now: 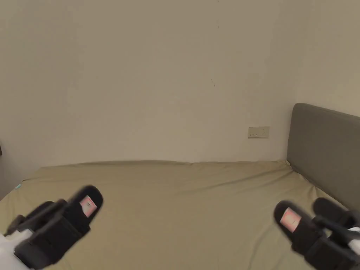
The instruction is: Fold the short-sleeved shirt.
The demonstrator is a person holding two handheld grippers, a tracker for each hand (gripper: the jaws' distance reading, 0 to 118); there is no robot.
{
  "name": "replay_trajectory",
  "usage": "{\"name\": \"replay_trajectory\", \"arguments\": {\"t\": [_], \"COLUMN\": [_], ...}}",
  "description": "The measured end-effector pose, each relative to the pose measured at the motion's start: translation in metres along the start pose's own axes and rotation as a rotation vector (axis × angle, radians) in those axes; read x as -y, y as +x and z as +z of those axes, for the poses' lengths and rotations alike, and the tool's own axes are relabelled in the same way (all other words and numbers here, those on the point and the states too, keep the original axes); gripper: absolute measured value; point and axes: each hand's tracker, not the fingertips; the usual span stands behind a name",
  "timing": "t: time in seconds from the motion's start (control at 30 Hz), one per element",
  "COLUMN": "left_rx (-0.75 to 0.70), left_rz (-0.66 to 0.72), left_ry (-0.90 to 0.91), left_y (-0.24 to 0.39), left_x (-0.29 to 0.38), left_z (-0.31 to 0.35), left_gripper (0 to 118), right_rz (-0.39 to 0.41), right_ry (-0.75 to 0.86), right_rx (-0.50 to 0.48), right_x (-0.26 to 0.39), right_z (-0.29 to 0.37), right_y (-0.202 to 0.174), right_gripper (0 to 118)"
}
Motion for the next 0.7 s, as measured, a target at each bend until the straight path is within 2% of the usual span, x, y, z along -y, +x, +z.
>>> {"name": "replay_trajectory", "arguments": {"t": [0.03,0.07,0.13,0.2,0.23,0.27,0.3,0.33,0.37,0.4,0.43,0.47,0.5,0.53,0.57,0.63,0.7], "left_rx": [-0.053,-0.135,-0.308,-0.385,-0.395,-0.386,-0.369,-0.348,-0.313,-0.251,-0.175,-0.135,-0.138,-0.17,-0.225,-0.301,-0.265], "left_rz": [-0.062,-0.21,-0.668,-1.085,-1.238,-1.339,-1.387,-1.28,-1.144,-0.901,-0.599,-0.367,-0.195,-0.122,-0.158,-0.326,-0.477], "left_ry": [0.031,0.009,-0.083,-0.149,-0.18,-0.225,-0.295,-0.343,-0.382,-0.4,-0.394,-0.372,-0.312,-0.269,-0.236,-0.175,-0.123], "left_y": [0.003,0.01,0.033,0.039,0.038,0.03,0.026,0.024,0.023,0.017,0.007,-0.006,-0.018,-0.023,-0.022,-0.014,-0.004], "left_x": [-0.002,-0.005,0.009,0.035,0.048,0.06,0.066,0.067,0.061,0.052,0.039,0.032,0.029,0.029,0.031,0.038,0.046], "left_z": [-0.002,-0.008,-0.025,-0.033,-0.036,-0.037,-0.037,-0.037,-0.035,-0.032,-0.027,-0.023,-0.018,-0.016,-0.014,-0.011,-0.008], "left_gripper": [118,118,118,118,118,118,118,118,118,118,118,118,118,118,118,118,118], "right_rz": [0.082,0.213,0.533,0.886,1.011,1.069,1.082,1.032,0.906,0.721,0.503,0.309,0.174,0.145,0.187,0.354,0.436], "right_ry": [0.055,0.072,0.018,-0.149,-0.203,-0.276,-0.355,-0.415,-0.437,-0.443,-0.425,-0.369,-0.302,-0.254,-0.212,-0.126,-0.112], "right_rx": [0.122,0.227,0.334,0.447,0.425,0.389,0.361,0.321,0.26,0.198,0.147,0.119,0.105,0.136,0.179,0.211,0.226], "right_x": [-0.003,-0.008,-0.006,0.004,0.015,0.022,0.029,0.033,0.034,0.032,0.03,0.028,0.025,0.026,0.028,0.031,0.032], "right_z": [0.001,-0.002,-0.012,-0.027,-0.033,-0.035,-0.037,-0.037,-0.033,-0.03,-0.026,-0.021,-0.014,-0.01,-0.007,-0.001,-0.001], "right_y": [-0.005,-0.009,-0.017,-0.021,-0.018,-0.015,-0.012,-0.01,-0.006,-0.003,0.003,0.01,0.018,0.021,0.019,0.012,0.007], "right_gripper": [118,118,118,118,118,118,118,118,118,118,118,118,118,118,118,118,118]}}
